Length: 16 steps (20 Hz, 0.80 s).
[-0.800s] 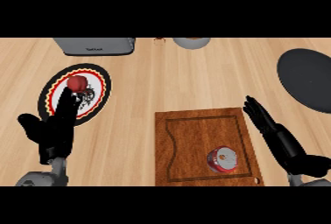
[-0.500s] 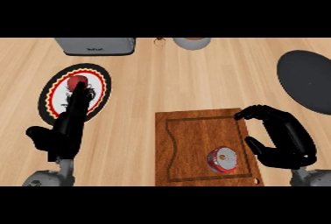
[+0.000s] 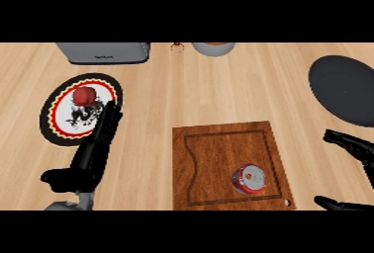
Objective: Pick the can from the cutting board and place it in the pan
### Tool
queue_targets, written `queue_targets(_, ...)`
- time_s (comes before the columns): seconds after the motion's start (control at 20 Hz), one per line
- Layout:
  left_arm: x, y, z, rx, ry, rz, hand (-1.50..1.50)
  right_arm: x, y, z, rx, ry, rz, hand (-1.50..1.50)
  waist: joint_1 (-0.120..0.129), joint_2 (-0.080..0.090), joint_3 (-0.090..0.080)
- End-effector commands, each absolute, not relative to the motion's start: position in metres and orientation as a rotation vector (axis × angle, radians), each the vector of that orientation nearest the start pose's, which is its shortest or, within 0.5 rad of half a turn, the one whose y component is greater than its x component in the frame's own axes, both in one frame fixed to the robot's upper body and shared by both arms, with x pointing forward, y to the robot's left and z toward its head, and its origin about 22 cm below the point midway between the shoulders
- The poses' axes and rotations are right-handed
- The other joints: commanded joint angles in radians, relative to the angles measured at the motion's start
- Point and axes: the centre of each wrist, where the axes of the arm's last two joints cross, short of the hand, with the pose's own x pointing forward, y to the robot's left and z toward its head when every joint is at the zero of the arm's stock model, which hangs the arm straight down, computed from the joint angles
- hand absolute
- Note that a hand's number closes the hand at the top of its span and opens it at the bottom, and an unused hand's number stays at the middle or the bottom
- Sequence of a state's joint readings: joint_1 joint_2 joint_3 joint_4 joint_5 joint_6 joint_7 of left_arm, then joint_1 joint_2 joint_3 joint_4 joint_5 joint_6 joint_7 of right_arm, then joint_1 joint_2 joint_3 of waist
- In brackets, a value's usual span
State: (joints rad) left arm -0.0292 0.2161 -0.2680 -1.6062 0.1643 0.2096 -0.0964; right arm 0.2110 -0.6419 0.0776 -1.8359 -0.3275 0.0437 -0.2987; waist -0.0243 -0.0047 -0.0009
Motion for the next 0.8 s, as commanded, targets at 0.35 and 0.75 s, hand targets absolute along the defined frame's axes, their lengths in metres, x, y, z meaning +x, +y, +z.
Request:
queue_targets(0.35, 0.244, 0.198, 0.019, -0.105, -1.698, -0.125, 0.0, 0.188, -0.323, 0.128, -0.198, -1.717, 0.772, -1.5, 0.025, 0.004, 0.0)
queue_targets(0.75, 0.248, 0.185, 0.01, -0.094, -1.705, -0.158, 0.0, 0.212, -0.276, 0.141, -0.322, -1.418, 1.141, -1.5, 0.064, 0.013, -0.001)
